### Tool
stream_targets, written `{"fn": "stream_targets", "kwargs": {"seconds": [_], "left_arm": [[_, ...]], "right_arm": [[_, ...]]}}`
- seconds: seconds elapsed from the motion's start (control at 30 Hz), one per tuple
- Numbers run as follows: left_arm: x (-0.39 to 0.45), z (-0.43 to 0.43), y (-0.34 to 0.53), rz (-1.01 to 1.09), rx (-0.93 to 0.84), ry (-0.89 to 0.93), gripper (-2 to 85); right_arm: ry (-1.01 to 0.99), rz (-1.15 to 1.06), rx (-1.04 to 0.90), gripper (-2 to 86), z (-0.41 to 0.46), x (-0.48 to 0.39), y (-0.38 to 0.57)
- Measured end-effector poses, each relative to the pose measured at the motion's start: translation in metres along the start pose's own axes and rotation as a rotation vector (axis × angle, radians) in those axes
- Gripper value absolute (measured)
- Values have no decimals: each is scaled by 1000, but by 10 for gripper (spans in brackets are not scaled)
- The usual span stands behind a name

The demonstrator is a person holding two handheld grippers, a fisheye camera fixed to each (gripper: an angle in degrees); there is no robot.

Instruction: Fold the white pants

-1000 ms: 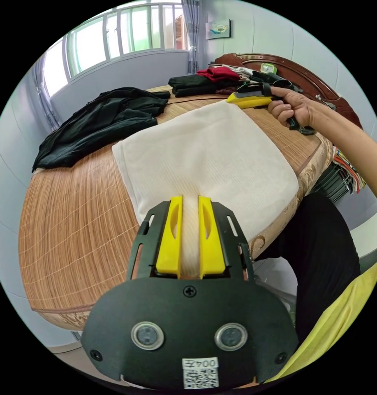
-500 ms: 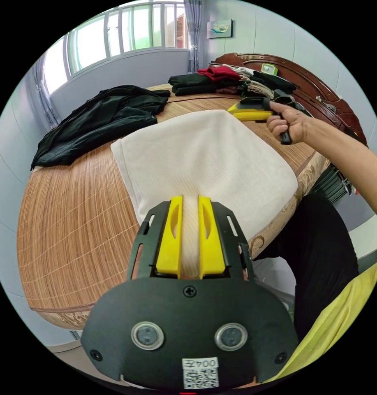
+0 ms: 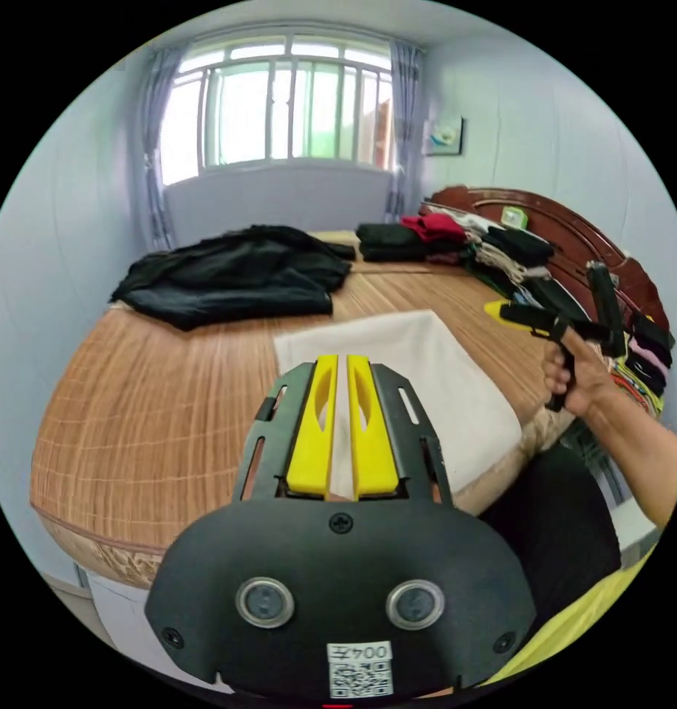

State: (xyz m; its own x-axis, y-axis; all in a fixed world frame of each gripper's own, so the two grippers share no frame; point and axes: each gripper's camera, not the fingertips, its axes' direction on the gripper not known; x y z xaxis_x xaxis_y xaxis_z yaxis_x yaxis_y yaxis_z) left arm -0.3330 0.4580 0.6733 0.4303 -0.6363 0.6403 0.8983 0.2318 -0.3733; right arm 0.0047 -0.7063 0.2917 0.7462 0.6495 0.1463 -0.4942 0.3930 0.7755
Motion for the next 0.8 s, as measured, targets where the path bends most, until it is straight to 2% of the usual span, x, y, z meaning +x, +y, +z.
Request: {"fn": "stream_targets", "kwargs": {"seconds": [0.27,0.4,0.53,0.6,0.73,0.8], "left_arm": [[-11,71,-66,-32,-103,-118,25],[-13,100,-81,-35,-134,-172,21],[-13,145,-78,-6,-247,-240,18],[-19,160,-70,-35,-285,-241,15],[-43,193,-47,-121,-402,-202,7],[-50,195,-36,-124,-376,-184,6]], "right_arm": [[207,-75,-109,56,76,-63,-42],[264,-128,-153,50,106,-75,-54],[338,-191,-237,48,147,-81,-49],[335,-187,-252,46,158,-77,-44],[203,-53,-265,33,166,-40,-41],[153,11,-276,17,169,-23,-39]]}}
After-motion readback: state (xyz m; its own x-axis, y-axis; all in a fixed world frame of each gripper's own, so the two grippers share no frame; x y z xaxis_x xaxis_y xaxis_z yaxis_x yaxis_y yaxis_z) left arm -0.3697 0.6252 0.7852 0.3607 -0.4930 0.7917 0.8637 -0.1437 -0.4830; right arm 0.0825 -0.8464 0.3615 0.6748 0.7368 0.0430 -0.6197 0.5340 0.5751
